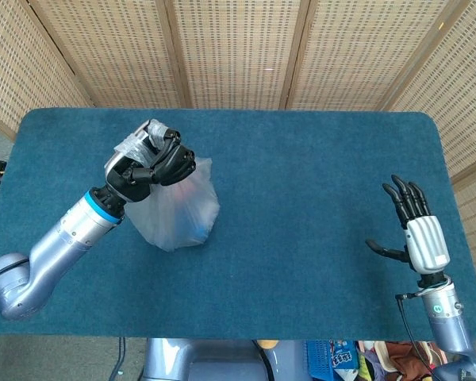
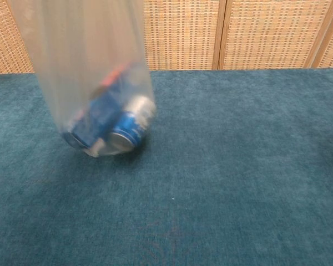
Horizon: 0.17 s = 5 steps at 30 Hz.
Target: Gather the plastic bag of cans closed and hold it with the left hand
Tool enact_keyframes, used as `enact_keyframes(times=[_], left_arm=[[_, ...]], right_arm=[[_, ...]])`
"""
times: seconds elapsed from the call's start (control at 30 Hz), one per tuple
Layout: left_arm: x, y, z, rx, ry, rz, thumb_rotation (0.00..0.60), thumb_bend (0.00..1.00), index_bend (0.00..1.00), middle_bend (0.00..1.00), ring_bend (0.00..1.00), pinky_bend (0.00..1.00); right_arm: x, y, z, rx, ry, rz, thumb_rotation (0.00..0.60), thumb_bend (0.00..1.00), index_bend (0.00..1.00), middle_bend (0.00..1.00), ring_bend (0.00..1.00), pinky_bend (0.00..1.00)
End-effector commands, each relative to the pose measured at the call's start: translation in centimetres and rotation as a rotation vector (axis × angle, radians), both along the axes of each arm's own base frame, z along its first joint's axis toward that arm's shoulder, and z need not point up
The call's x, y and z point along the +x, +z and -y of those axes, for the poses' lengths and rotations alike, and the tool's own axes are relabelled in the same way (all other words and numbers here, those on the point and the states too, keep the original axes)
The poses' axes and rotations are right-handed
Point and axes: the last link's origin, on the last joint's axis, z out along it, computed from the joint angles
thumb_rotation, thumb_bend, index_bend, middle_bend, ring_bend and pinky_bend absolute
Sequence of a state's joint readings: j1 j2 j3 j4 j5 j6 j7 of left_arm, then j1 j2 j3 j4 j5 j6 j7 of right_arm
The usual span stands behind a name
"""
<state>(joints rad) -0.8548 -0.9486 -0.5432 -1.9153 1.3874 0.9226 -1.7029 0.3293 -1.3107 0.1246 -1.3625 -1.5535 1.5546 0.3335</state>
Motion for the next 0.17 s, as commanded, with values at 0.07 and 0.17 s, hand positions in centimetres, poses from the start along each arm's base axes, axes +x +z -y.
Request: enact_keyframes(times=[0.07, 0.17], left_arm=[[-0.06, 1.32, 0.44, 0.025, 0.006, -0.008, 0.600, 0.77, 0.93, 0.98, 0.87, 0.97], [-0.19, 1.75, 0.69, 0.033, 0.006, -0.018, 0.600, 0.76, 0.93, 0.98, 0.87, 0.97]], right_arm=[[0.30, -0.09, -0.13, -0.004, 0.005, -0.004, 0.600, 0.00, 0.00, 0.00, 0.00, 0.00], [0.39, -0.19, -0.17, -0.005, 0.005, -0.006, 0.600, 0.00, 0.00, 0.00, 0.00, 0.00]])
